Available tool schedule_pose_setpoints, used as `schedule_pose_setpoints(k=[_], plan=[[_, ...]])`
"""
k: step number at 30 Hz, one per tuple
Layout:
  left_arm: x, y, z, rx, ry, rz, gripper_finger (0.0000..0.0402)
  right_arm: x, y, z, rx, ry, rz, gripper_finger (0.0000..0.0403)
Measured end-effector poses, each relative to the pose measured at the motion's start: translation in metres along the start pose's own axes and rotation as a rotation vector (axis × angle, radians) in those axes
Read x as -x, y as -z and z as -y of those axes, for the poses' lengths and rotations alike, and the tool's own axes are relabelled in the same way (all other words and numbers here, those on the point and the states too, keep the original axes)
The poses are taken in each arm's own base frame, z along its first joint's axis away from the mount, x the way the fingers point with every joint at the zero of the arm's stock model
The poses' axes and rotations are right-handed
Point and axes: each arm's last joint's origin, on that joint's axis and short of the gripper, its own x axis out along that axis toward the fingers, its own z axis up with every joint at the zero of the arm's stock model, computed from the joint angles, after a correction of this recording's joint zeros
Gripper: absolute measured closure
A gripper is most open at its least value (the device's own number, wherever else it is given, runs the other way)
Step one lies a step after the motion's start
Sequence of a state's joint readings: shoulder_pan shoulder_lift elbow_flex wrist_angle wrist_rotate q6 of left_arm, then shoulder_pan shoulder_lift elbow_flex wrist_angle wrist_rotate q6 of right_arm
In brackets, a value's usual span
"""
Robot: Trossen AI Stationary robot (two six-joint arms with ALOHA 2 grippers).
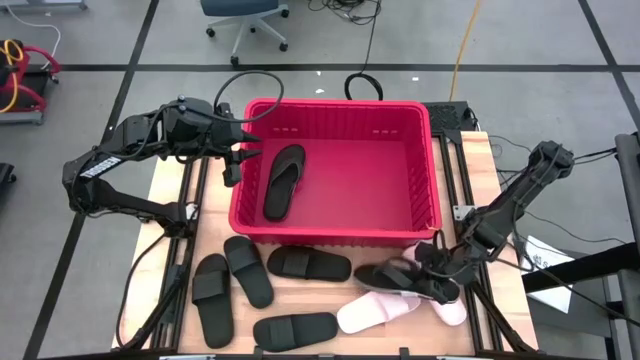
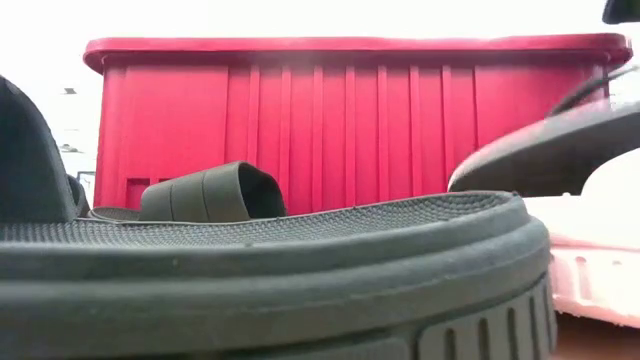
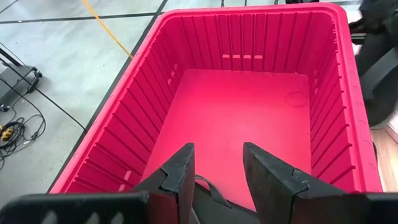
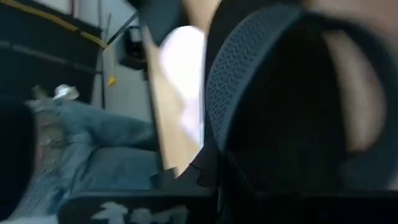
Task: Pick and place slides into bin
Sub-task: Put the black slipper into the red bin
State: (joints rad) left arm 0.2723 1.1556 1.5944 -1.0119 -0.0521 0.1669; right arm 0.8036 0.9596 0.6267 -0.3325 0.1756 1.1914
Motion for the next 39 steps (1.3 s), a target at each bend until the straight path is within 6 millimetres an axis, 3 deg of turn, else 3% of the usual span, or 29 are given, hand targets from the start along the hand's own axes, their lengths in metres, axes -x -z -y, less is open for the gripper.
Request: schedule_pose_setpoints(k=[11, 25, 32, 39], plan=[[0.000, 0.000, 0.000, -0.004, 0.000, 0.000, 0.0268, 0.042, -0.029, -0.053, 0.142, -0.119, 0.037, 0.0402], [0.000, -0.003, 0.001, 0.083, 0.046, 0.033, 0.0268, 0.114, -0.076, -0.091, 0.426, -0.061, 0.212, 0.0403], [-0.007, -0.012, 0.002, 0.170, 0.134, 0.104, 0.0268, 0.130, -0.094, -0.086, 0.683, 0.149, 0.340, 0.0403], [-0.044, -0.023, 0.009, 0.173, 0.202, 0.097, 0.0268, 0.118, -0.118, -0.067, 0.796, 0.529, 0.391, 0.0403]])
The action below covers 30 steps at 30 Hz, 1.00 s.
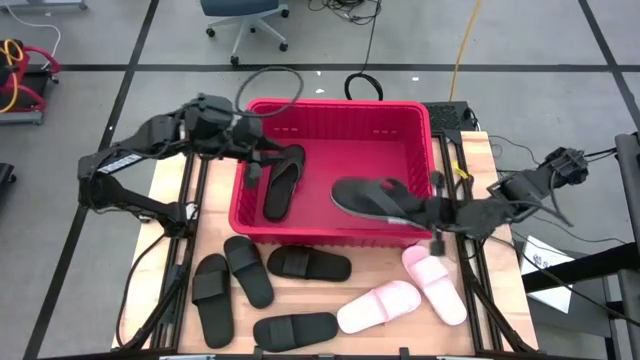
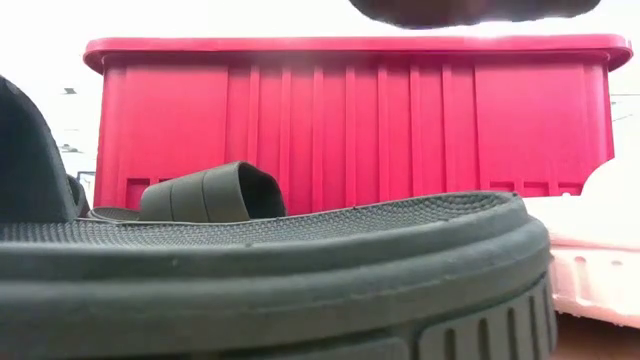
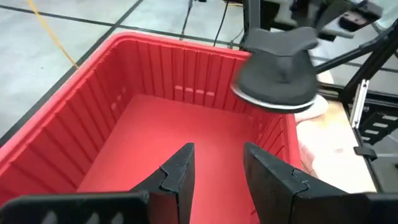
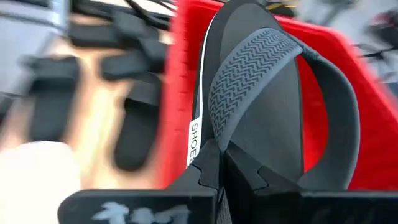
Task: Pick and place slides into bin
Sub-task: Put the black slipper into the red bin
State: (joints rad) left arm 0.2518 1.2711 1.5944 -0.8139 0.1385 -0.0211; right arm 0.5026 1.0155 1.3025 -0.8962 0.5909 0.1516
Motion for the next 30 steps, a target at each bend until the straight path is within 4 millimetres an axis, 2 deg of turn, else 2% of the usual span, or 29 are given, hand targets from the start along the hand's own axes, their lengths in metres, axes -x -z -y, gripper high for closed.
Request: schedule_pose_setpoints(k=[8, 14, 19, 30], plan=[[-0.058, -0.005, 0.007, -0.143, 0.045, 0.006, 0.0268, -0.038, -0.009, 0.010, 0.149, 0.133, -0.063, 0.0403], [-0.098, -0.001, 0.009, -0.156, 0.063, -0.016, 0.0268, -0.052, -0.017, 0.018, 0.201, 0.181, -0.046, 0.0403], [-0.113, 0.001, 0.009, -0.147, 0.066, -0.030, 0.0268, -0.056, -0.019, 0.023, 0.216, 0.202, -0.043, 0.0403], [-0.115, -0.006, 0.009, -0.133, 0.058, 0.048, 0.0268, -0.058, -0.022, 0.024, 0.209, 0.210, -0.012, 0.0403]])
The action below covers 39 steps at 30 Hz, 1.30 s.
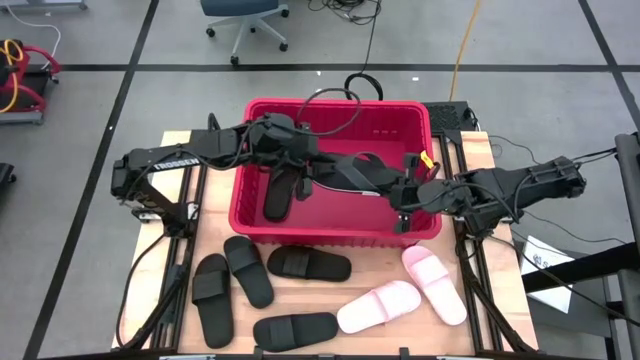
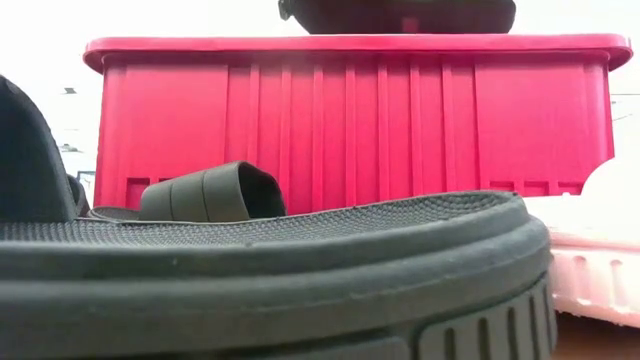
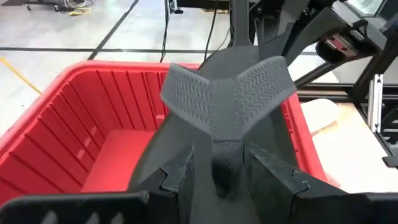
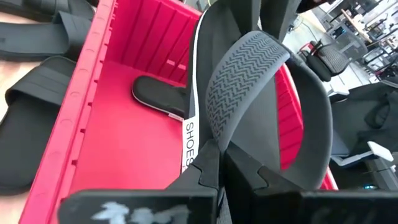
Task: Pick and place slides into bin
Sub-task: Put the black slipper into the red bin
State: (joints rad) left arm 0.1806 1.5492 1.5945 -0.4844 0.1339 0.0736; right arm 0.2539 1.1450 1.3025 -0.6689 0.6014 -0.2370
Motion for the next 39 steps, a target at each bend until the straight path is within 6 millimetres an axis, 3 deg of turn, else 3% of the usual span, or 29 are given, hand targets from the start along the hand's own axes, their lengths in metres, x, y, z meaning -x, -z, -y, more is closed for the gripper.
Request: schedule_pose_setpoints(k=[7, 10, 14, 21, 32, 39], plan=[[-0.014, 0.003, 0.000, -0.029, 0.002, -0.006, 0.0273, 0.000, -0.002, 0.000, 0.002, 0.004, 0.017, 0.0403], [-0.014, 0.005, 0.000, -0.048, 0.004, -0.026, 0.0307, 0.000, -0.002, 0.001, -0.001, 0.005, 0.019, 0.0403], [-0.013, 0.005, 0.000, -0.077, 0.005, -0.030, 0.0386, 0.000, -0.002, 0.001, -0.003, 0.005, 0.021, 0.0403], [-0.010, 0.005, 0.001, -0.196, 0.007, -0.033, 0.0399, 0.000, -0.004, 0.001, -0.011, 0.009, 0.034, 0.0401], [0.027, 0.006, -0.009, -0.352, 0.008, -0.090, 0.0401, 0.007, -0.013, 0.000, -0.058, 0.007, 0.132, 0.0350], [0.050, 0.007, -0.011, -0.460, 0.137, -0.070, 0.0401, 0.011, -0.020, 0.004, -0.112, 0.027, 0.206, 0.0287]])
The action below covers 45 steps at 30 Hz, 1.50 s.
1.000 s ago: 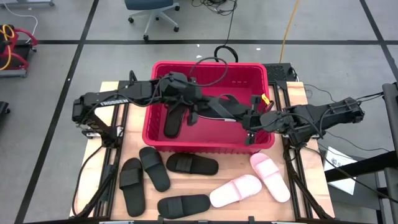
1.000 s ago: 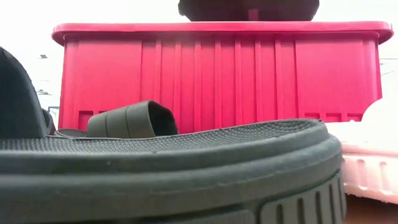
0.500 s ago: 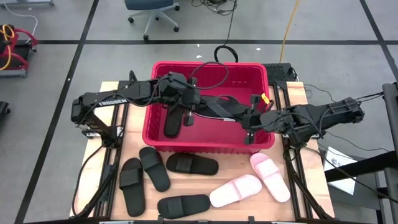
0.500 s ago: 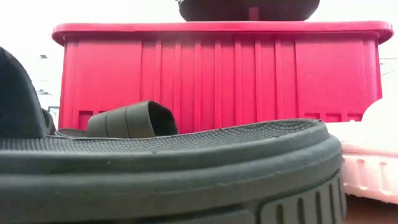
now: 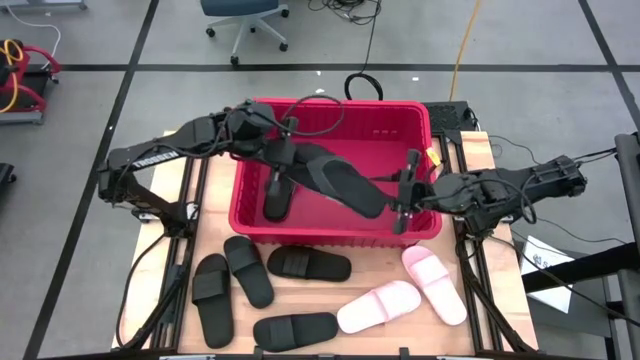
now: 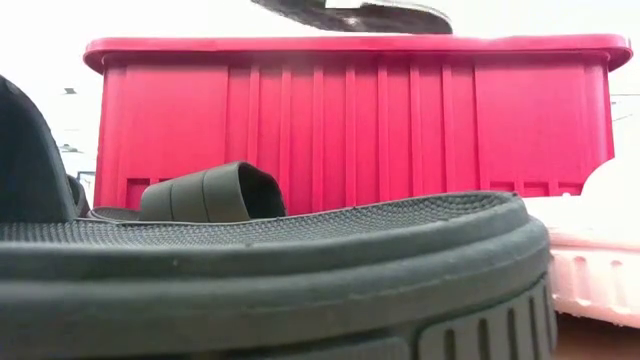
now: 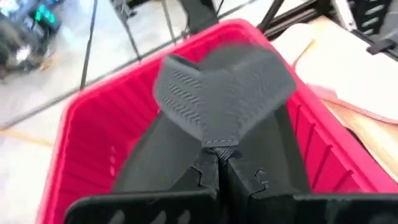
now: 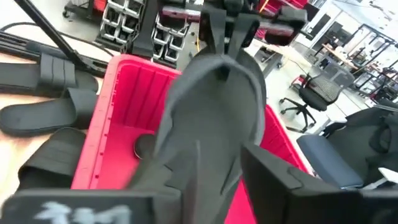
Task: Pick and place slides into bin
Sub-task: Put the black slipper into the red bin
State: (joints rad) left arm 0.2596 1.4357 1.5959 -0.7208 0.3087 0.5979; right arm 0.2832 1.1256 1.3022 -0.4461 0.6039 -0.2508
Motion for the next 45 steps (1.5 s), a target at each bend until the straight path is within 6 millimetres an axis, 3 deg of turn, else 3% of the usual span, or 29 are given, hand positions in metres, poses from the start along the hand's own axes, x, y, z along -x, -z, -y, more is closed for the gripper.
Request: schedule_pose_setpoints(k=[6, 12, 19, 29, 40, 45], plan=[[0.007, -0.001, 0.001, -0.159, 0.043, 0.054, 0.0401, -0.013, -0.005, -0.004, -0.032, 0.023, 0.030, 0.0230], [0.006, -0.006, 0.002, -0.224, 0.072, 0.118, 0.0401, -0.039, -0.004, -0.011, -0.029, 0.054, 0.018, 0.0205], [0.006, -0.005, 0.003, -0.218, 0.068, 0.097, 0.0401, -0.053, -0.008, -0.017, -0.041, 0.068, 0.062, 0.0213], [0.006, -0.001, 0.003, -0.213, 0.038, 0.030, 0.0401, -0.042, -0.012, -0.012, -0.126, 0.064, 0.096, 0.0212], [0.006, -0.005, -0.001, -0.256, -0.037, 0.041, 0.0401, -0.061, -0.006, -0.026, -0.091, 0.052, 0.041, 0.0212], [0.005, -0.006, 0.000, -0.257, -0.020, 0.055, 0.0401, -0.067, -0.003, -0.023, -0.087, 0.152, 0.004, 0.0215]])
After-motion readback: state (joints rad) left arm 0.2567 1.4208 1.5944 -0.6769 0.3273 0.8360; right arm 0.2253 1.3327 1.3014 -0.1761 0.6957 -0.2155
